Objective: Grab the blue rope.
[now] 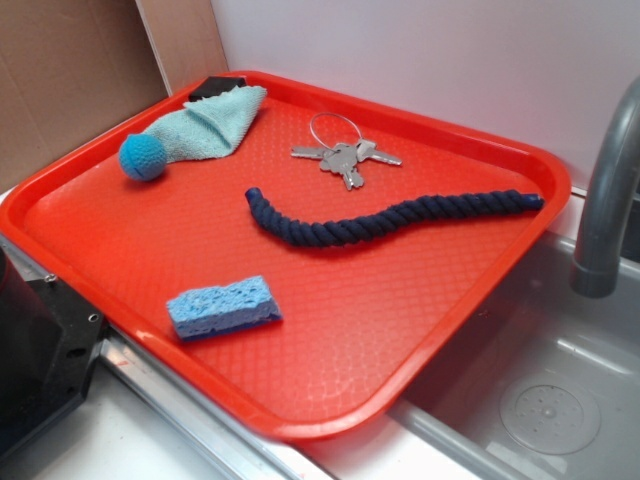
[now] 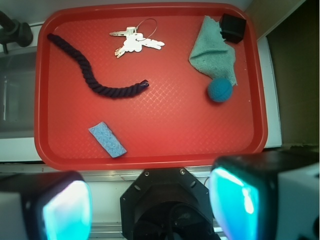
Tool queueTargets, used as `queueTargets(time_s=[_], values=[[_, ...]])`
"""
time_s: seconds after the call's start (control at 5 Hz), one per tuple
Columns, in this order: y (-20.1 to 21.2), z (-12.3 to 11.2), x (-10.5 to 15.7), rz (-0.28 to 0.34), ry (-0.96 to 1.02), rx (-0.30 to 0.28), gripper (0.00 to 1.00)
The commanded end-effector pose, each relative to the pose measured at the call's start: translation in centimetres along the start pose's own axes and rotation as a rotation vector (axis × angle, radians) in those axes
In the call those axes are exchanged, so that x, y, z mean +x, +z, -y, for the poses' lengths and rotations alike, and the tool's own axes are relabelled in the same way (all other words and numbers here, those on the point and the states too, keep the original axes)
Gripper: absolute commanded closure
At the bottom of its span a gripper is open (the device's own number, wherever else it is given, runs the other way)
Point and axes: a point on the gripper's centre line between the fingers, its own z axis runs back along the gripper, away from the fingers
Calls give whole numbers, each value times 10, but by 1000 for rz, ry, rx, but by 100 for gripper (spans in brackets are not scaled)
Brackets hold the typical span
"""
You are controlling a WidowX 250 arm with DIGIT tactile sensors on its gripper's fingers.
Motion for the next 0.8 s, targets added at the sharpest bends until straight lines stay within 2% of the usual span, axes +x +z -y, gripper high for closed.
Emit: queueTargets(time_s=[0.0, 0.2, 0.4, 0.6], values=[[0, 0, 0, 0, 0, 0, 0], [-56, 20, 43, -6, -139, 30, 0], [-105, 58, 81, 1, -274, -36, 0], [-105, 58, 81, 1, -274, -36, 0]])
